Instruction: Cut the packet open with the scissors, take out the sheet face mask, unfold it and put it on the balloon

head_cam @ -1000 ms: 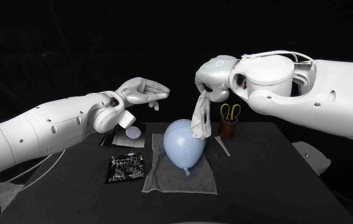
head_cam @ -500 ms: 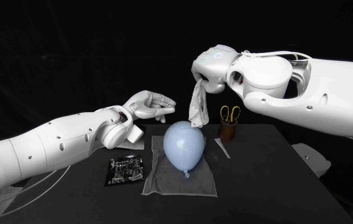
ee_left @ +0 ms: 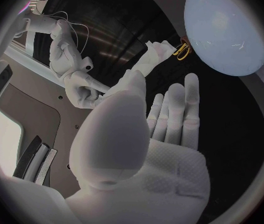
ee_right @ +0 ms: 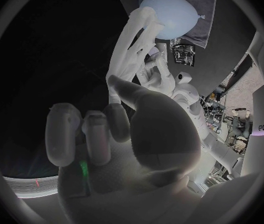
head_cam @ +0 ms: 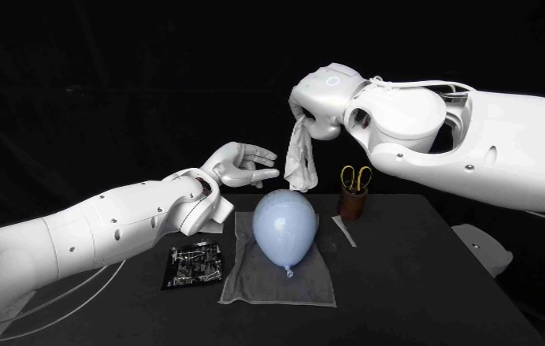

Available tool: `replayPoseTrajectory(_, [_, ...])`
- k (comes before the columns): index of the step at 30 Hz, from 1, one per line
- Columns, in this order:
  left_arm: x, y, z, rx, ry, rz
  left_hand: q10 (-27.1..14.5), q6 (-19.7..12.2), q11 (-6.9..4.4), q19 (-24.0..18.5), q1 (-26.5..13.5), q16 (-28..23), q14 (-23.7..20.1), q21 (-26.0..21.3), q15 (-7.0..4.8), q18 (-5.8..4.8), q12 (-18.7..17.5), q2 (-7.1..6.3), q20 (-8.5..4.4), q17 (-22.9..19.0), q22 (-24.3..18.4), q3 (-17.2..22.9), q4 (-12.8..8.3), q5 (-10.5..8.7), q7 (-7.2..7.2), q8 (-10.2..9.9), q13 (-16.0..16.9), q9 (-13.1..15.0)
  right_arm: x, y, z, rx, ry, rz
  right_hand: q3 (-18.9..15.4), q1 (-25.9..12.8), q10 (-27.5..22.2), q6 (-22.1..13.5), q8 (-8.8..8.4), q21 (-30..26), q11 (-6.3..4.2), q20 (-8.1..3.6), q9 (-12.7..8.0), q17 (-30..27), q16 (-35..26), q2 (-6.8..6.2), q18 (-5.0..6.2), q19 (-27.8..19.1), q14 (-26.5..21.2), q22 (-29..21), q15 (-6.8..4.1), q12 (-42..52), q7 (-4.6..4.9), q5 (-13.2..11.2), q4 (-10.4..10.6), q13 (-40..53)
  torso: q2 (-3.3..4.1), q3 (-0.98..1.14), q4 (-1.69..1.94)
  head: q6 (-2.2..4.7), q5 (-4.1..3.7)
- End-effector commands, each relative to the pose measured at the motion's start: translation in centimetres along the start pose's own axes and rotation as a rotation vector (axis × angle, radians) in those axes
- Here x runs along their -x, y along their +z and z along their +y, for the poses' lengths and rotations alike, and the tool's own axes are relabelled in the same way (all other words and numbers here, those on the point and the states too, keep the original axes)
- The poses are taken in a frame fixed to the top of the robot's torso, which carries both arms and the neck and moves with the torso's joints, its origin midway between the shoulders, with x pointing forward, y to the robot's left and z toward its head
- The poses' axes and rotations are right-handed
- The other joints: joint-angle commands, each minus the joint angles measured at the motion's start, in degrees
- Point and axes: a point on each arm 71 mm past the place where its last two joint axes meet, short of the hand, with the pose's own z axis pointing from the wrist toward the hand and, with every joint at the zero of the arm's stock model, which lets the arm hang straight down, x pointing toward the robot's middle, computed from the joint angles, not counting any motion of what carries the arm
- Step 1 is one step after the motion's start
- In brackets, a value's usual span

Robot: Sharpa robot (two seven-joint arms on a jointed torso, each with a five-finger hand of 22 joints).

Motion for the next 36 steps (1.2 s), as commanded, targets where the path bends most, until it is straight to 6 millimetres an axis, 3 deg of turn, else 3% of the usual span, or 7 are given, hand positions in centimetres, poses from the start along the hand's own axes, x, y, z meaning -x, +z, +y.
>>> replayPoseTrajectory(1, [-0.2,0.1,-0.5,-0.021,0.054,-0.037,-0.5,-0.4,0.15,-0.2,0.9,0.5,-0.5,-0.2,-0.11,0.72,0.9,0.12,0.28,-0.1,0.0,-1.6,0.5,0.1,1.61,0.1,0.3,0.2,0.3,0.2,0.0,-0.01,-0.012,-0.035,0.1,0.1,3.0,0.4,0.2,0.2,-0.73,-0.02,0.1,15.1,0.2,-0.5,-0.8,3.4,6.1,12.0,-0.01,0.3,0.12,0.4,0.3,5.5,-0.03,0.03,-0.03,-0.04,-0.16])
replayPoseTrajectory(9, [-1.0,0.3,-1.1,-0.04,0.075,-0.052,-3.1,-1.8,0.58,0.1,2.7,2.5,-0.7,0.8,0.21,0.73,7.4,1.89,0.53,-0.2,0.5,-6.0,0.6,0.12,2.56,4.8,2.6,2.5,0.4,0.5,0.1,-0.008,-0.011,-0.036,0.2,0.2,3.0,0.5,0.2,0.2,-0.76,-0.03,0.0,15.1,0.2,-0.56,-0.79,3.4,6.1,12.0,-0.03,0.4,0.1,0.4,0.3,5.6,-0.02,0.03,-0.01,0.16,-0.34])
replayPoseTrajectory(16, [-1.8,0.5,-1.6,-0.058,0.127,-0.043,-8.9,-7.3,0.7,-0.1,3.1,4.9,-0.7,2.5,0.41,0.8,19.4,2.81,0.58,-0.6,1.5,-8.8,0.6,0.17,2.9,14.5,8.2,7.5,0.3,1.1,0.0,-0.012,-0.009,-0.031,0.2,0.2,3.0,0.5,0.2,0.3,-0.76,-0.03,0.0,15.1,0.2,-0.57,-0.81,3.4,6.1,12.1,-0.04,0.4,0.1,0.4,0.3,5.6,0.05,0.06,-0.08,0.06,-0.47])
replayPoseTrajectory(20, [-1.9,0.5,-1.8,-0.065,0.155,-0.045,-14.9,-13.7,1.14,-0.4,3.3,7.4,-0.8,4.3,0.81,0.74,29.6,3.02,0.96,-0.7,2.5,-9.5,0.7,0.07,3.18,24.1,13.3,12.2,0.2,1.4,0.1,-0.011,-0.007,-0.028,0.3,0.2,3.0,0.6,0.19,0.3,-0.78,-0.04,0.0,15.1,0.2,-0.6,-0.81,3.4,6.1,12.1,-0.05,0.4,0.09,0.4,0.3,5.6,0.02,0.08,-0.05,-0.06,-0.74])
replayPoseTrajectory(23, [-2.0,0.6,-1.8,-0.065,0.163,-0.047,-16.9,-16.2,1.22,-0.6,3.3,8.4,-0.8,5.0,0.91,0.77,33.2,2.87,1.13,-0.8,2.9,-9.5,0.7,0.09,3.59,27.6,15.0,13.5,0.2,1.6,0.1,-0.011,-0.007,-0.025,0.3,0.2,3.0,0.6,0.19,0.3,-0.78,-0.04,0.0,15.1,0.2,-0.6,-0.81,3.4,6.1,12.1,-0.05,0.4,0.09,0.4,0.3,5.6,0.02,0.05,-0.05,-0.1,-0.86])
replayPoseTrajectory(24, [-2.1,0.6,-1.8,-0.063,0.165,-0.047,-19.5,-19.1,1.46,-0.9,3.2,9.3,-0.8,5.8,1.17,0.76,37.1,2.84,1.37,-0.6,3.3,-9.4,0.7,0.09,3.75,31.7,16.6,14.8,0.2,1.6,0.1,-0.011,-0.007,-0.024,0.3,0.2,3.0,0.6,0.19,0.3,-0.78,-0.04,0.0,15.1,0.2,-0.6,-0.81,3.4,6.1,12.1,-0.05,0.4,0.09,0.4,0.3,5.6,0.02,0.05,-0.05,-0.1,-0.86])
replayPoseTrajectory(36, [-2.4,1.1,-1.6,0.02,0.185,-0.078,-22.4,-24.1,2.01,-0.9,3.6,11.7,2.9,7.8,1.49,0.78,42.6,2.33,1.72,4.8,4.2,-7.5,0.8,0.13,4.49,37.0,18.2,15.3,0.1,1.8,0.1,-0.014,-0.001,-0.019,0.5,0.3,3.1,0.7,0.17,0.5,-0.81,-0.06,0.0,15.1,0.2,-0.65,-0.86,3.5,6.1,12.1,-0.09,0.6,0.07,0.4,0.3,5.7,0.01,0.1,-0.03,-0.35,-0.69])
